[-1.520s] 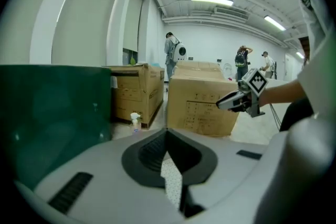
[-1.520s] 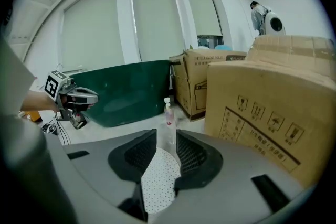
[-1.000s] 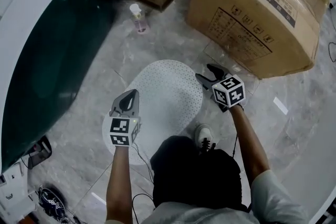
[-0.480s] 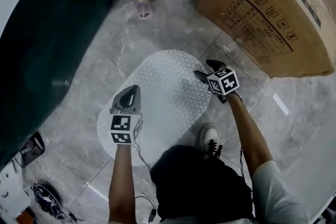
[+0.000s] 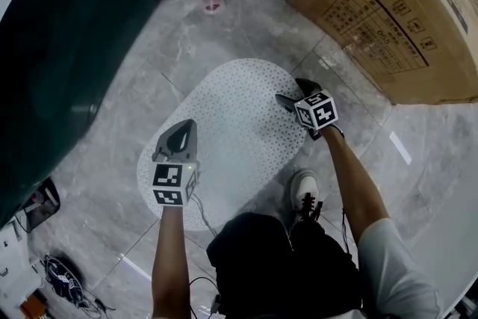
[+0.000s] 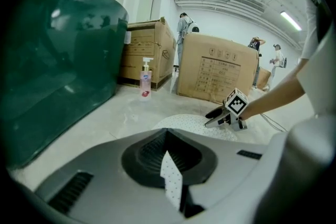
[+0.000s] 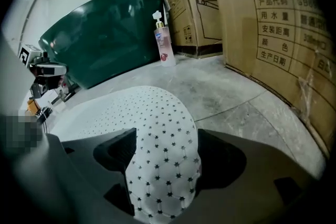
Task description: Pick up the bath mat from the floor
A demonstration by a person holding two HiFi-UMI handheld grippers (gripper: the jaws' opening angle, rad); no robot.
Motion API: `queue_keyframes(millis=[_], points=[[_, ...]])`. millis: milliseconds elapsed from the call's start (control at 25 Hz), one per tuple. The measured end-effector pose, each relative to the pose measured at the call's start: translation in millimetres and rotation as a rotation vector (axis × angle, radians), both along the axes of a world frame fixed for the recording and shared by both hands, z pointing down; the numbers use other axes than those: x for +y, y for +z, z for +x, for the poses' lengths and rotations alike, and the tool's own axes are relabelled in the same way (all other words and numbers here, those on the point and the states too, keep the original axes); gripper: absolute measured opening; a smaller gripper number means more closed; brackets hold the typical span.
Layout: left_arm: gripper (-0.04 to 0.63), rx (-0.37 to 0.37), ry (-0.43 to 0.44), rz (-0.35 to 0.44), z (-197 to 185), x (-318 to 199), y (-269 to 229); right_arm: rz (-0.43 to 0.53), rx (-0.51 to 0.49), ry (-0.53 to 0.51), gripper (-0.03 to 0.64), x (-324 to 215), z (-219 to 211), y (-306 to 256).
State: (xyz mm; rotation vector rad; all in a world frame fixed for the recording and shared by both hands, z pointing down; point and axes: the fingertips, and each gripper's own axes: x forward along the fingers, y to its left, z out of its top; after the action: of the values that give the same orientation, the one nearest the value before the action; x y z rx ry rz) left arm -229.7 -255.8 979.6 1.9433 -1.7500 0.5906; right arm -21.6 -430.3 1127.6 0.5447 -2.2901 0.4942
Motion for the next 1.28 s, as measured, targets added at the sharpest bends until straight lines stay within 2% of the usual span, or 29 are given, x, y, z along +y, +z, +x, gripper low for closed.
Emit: queue_keyframes(millis=[80,200,320,480,680,880,1000,1280], points=[[0.011,-0.002,0.002,0.007,-0.7,3.5,1.4,-0.009,-0.034,0.006,0.353,2.1,-1.1,-3.0],[0.011,0.014,-0.004,0.012,-1.0,15.2,4.2,-0.068,-0.075,-0.071,0.367,27.6,-12.8,-5.3],[0.011,0.038,-0.017,0.008,-2.9,28.0,4.8,-0.047,-0.057,-0.072,0.370,38.3,-18.5,-3.6],[0.011,0.051,-0.021,0.005,-3.9,45.3,6.0,-0.079,-0.067,-0.063,0.370,48.1,-22.9,-6.2],[0.011,0.082,-0.048,0.014,-6.2,51.9,11.7,-0.042,-0.002,-0.113,0.368,64.1,-33.7,-2.1],[0.011,0.090,-0.058,0.014,-5.4,57.4,11.6,-0.090,0.023,-0.143,0.366,82.7,-39.7,-2.2],[0.011,0.084,-0.064,0.018,-11.0,61.2,6.3,-0.128,0.010,-0.140,0.320,102.4,-50.3,-2.4],[0.011,0.091,-0.100,0.042,-23.0,63.7,-1.0,-0.147,0.009,-0.191,0.110,137.3,-66.9,-1.8]])
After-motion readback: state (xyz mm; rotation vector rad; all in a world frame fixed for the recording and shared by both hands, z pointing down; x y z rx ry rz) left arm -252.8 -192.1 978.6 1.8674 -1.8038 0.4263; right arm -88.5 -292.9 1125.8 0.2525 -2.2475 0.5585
